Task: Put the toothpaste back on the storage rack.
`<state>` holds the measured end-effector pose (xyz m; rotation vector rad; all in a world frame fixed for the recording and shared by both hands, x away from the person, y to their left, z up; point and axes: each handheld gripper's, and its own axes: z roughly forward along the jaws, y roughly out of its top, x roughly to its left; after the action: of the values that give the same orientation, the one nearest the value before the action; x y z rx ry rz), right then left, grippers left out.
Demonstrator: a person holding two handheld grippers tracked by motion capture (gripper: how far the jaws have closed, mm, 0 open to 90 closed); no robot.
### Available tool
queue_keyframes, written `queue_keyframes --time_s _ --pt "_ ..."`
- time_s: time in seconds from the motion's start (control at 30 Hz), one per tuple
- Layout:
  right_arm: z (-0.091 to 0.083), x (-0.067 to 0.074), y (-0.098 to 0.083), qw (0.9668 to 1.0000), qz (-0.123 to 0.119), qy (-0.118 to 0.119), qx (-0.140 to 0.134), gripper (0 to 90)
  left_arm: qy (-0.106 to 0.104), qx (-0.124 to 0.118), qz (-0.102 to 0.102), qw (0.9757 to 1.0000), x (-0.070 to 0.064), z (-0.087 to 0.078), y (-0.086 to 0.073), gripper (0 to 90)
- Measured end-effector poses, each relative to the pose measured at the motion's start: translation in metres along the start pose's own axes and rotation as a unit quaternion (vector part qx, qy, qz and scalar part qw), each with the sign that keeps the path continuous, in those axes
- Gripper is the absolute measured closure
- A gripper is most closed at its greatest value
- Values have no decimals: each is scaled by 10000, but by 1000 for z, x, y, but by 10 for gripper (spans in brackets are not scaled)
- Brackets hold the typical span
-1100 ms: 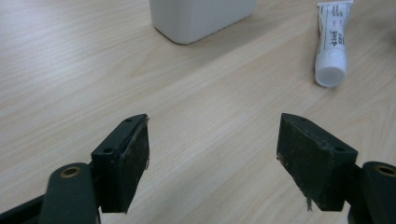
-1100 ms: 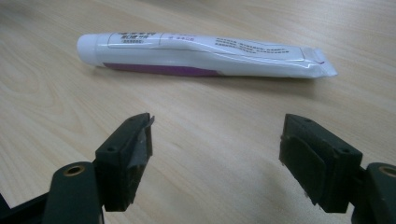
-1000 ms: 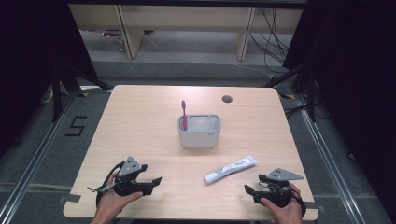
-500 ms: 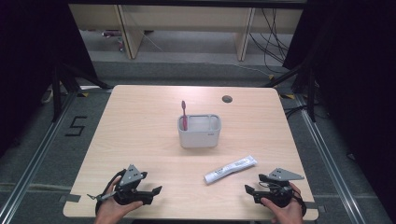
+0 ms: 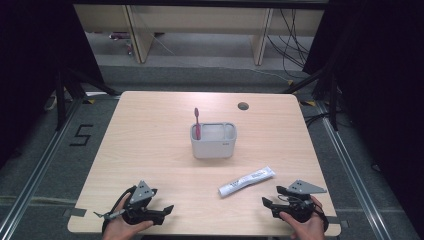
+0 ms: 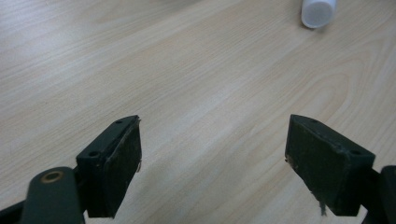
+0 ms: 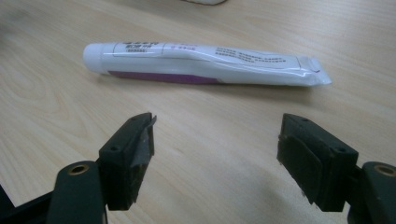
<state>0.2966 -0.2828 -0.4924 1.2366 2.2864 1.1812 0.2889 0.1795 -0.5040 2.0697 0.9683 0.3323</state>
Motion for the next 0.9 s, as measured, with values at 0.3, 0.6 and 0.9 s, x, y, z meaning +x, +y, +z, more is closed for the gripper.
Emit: queue_keyframes --time_s 0.3,0.6,0.9 --pt "0 8 13 9998 -89 185 -33 552 -19 57 4 10000 2 0 -1 165" --pt "2 22 29 9977 -475 307 -373 900 -91 -3 -22 10000 1 0 -1 168" --pt "30 38 45 9959 -718 520 -157 900 -19 86 20 10000 1 1 -1 172"
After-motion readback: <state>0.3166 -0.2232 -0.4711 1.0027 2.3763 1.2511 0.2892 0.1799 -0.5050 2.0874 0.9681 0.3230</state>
